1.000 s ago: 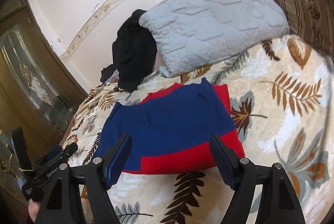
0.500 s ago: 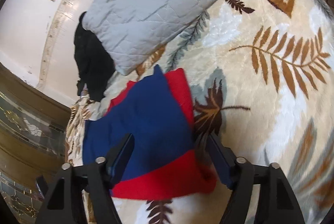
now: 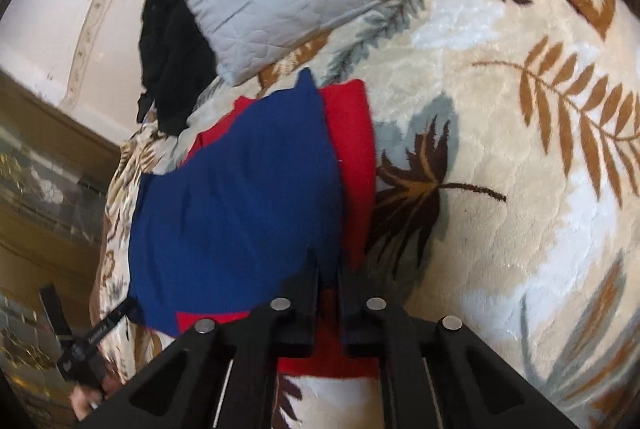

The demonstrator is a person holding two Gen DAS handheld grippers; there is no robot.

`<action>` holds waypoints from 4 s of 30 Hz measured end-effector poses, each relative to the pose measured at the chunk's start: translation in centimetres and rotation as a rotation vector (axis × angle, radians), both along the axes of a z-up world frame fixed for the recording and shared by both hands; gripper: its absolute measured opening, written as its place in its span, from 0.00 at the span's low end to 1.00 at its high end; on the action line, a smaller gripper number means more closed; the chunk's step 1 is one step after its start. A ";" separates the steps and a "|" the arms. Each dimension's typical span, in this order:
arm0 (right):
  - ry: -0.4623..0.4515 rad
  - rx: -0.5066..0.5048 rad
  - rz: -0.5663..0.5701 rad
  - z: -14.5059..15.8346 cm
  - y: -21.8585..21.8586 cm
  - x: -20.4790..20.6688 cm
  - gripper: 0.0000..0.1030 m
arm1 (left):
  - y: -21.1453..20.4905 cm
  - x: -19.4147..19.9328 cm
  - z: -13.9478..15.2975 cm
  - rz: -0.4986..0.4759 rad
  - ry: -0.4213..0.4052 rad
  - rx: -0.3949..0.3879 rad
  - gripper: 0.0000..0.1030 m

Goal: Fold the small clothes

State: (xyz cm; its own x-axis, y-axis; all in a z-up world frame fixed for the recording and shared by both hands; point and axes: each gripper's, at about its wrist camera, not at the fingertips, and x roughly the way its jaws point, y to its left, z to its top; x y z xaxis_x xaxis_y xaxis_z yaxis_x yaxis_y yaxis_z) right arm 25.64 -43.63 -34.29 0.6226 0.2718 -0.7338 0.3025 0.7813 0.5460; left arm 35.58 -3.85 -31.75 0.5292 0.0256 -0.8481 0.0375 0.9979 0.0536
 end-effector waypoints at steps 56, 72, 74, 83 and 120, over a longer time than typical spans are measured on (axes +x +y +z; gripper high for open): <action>0.004 -0.224 0.102 3.6 8.5 8.9 0.18 | 3.9 2.3 -1.1 0.054 0.039 -0.004 0.81; -0.006 -0.016 0.359 0.5 25.9 26.3 0.17 | 5.7 2.9 -1.9 0.023 0.096 -0.030 0.81; -0.022 0.017 0.327 0.9 25.6 27.4 0.17 | 6.0 3.0 -1.8 0.019 0.099 -0.041 0.81; -0.051 0.016 0.305 2.5 20.6 21.5 0.17 | 9.3 2.7 -0.5 0.136 0.059 -0.053 0.81; -0.026 0.158 0.253 -2.4 13.1 4.9 0.16 | 3.4 1.2 -4.7 0.088 0.034 -0.681 0.61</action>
